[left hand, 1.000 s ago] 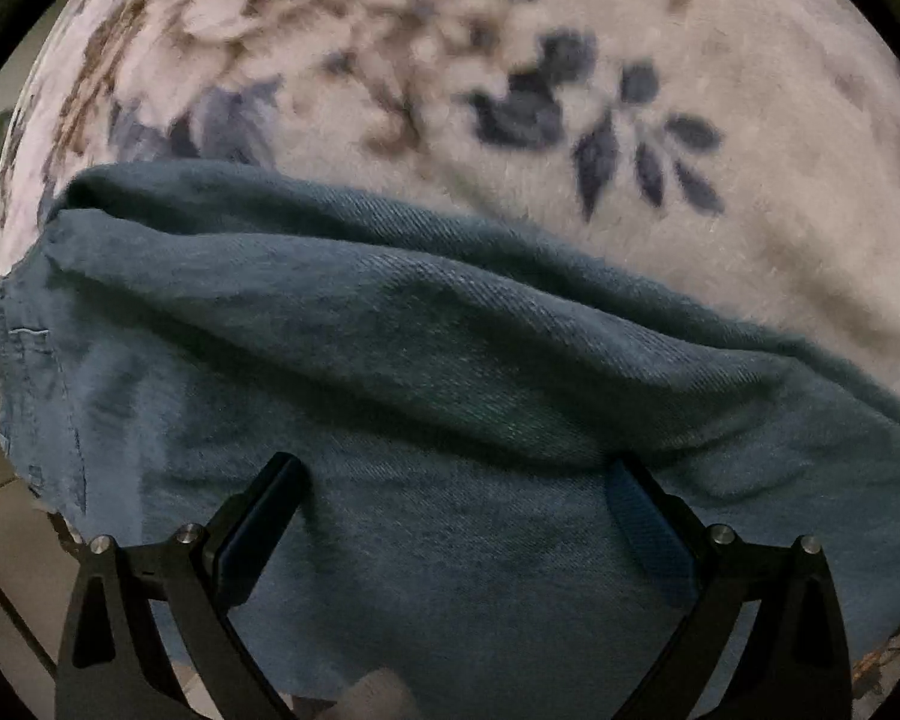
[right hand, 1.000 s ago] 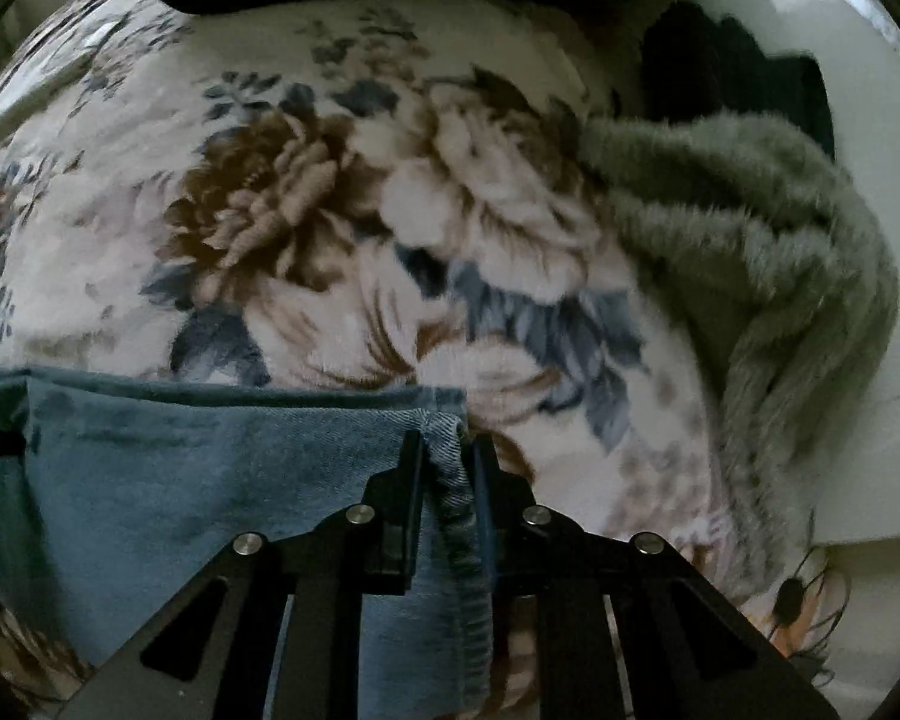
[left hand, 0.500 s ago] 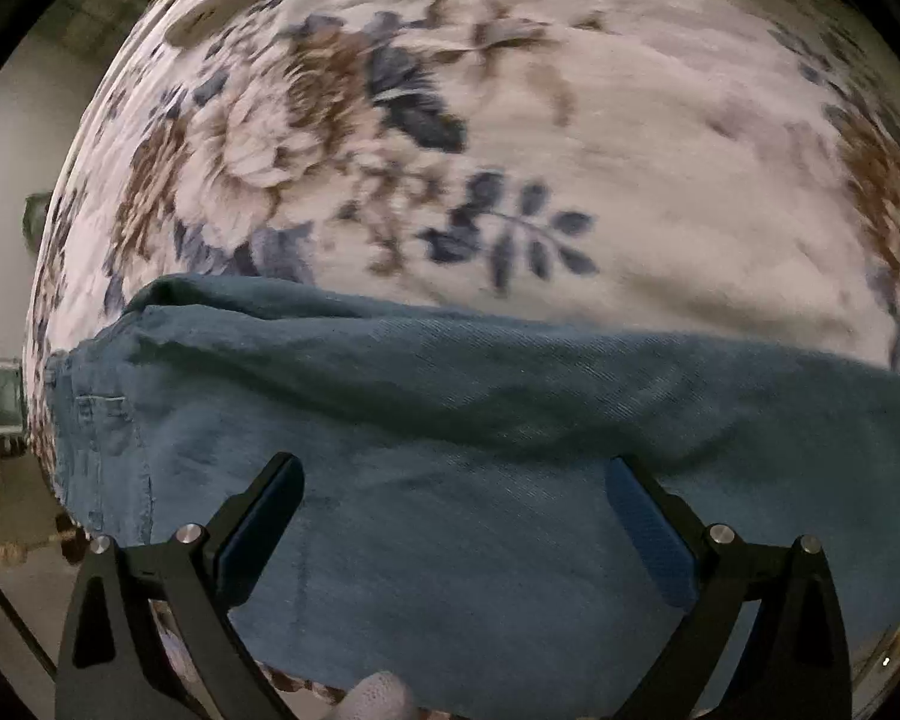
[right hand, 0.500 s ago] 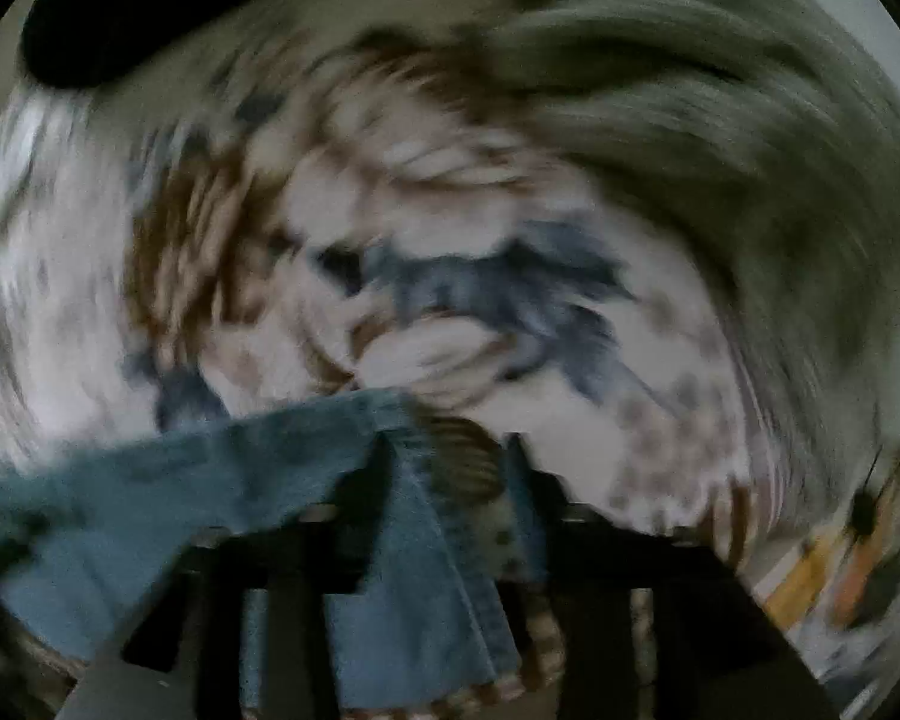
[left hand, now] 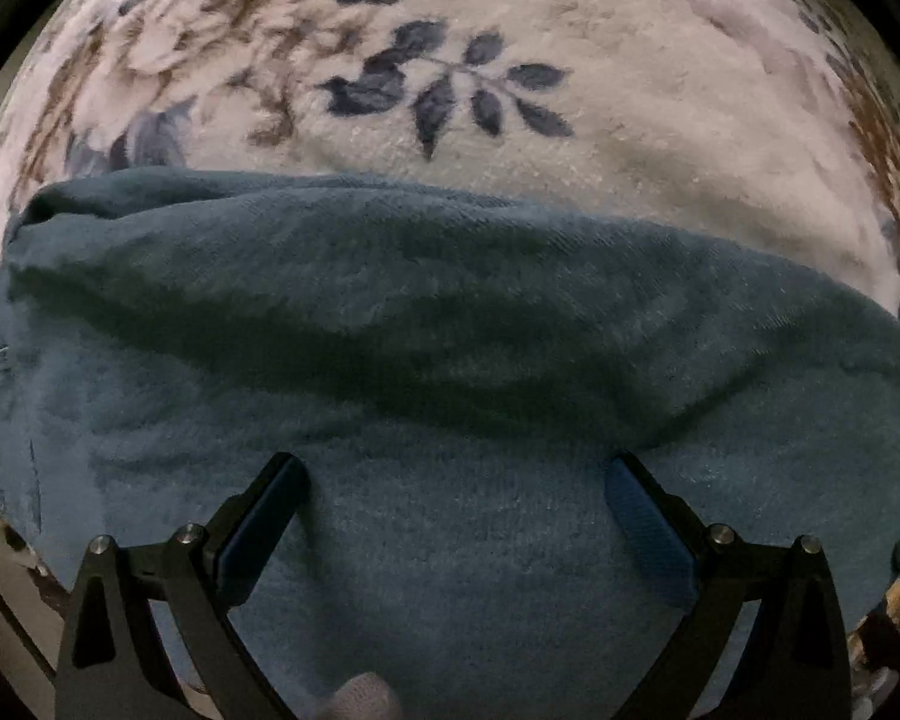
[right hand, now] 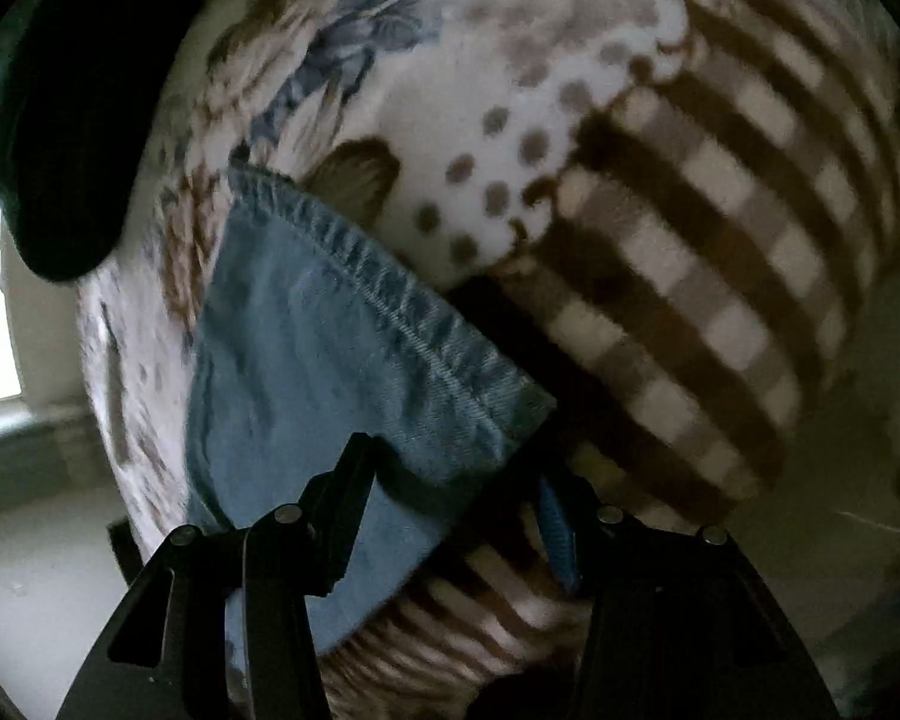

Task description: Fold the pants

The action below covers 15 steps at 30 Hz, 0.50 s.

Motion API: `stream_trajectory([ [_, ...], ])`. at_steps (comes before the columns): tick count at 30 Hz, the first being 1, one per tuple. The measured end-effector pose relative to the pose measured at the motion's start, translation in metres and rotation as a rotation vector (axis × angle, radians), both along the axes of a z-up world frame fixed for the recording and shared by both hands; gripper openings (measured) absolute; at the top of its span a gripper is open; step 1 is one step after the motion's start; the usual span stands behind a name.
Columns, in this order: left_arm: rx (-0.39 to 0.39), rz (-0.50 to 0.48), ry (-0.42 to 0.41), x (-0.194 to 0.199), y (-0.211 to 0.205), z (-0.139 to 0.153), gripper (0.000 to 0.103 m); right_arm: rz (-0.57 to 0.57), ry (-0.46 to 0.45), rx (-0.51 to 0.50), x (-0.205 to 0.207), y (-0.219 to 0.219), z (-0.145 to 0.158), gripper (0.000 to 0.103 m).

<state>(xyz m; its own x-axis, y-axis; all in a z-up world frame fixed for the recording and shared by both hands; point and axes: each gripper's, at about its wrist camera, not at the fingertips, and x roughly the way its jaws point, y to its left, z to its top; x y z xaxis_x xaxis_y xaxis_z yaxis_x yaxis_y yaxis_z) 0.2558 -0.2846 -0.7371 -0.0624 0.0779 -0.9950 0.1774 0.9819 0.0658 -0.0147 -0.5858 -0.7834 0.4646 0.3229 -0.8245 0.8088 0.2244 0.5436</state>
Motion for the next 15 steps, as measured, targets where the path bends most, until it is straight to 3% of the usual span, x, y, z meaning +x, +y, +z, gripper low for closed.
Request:
stream_trajectory([
  [4, -0.007, 0.0, 0.019, 0.001, 0.001, 0.0, 0.103, -0.178, -0.177, 0.074, -0.011, 0.005, -0.011, 0.054],
  [8, -0.004, 0.006, 0.04, 0.004, 0.006, -0.002, 0.103, -0.249, -0.344, 0.139, 0.0, 0.012, -0.021, 0.054],
  [13, 0.001, 0.013, 0.077, 0.017, 0.006, -0.007, 0.103, -0.242, -0.315, 0.119, 0.03, 0.022, -0.043, 0.054],
  [15, 0.005, 0.014, 0.082, 0.023, 0.004, -0.008, 0.103, -0.222, -0.292, 0.072, 0.041, 0.027, -0.038, 0.041],
])
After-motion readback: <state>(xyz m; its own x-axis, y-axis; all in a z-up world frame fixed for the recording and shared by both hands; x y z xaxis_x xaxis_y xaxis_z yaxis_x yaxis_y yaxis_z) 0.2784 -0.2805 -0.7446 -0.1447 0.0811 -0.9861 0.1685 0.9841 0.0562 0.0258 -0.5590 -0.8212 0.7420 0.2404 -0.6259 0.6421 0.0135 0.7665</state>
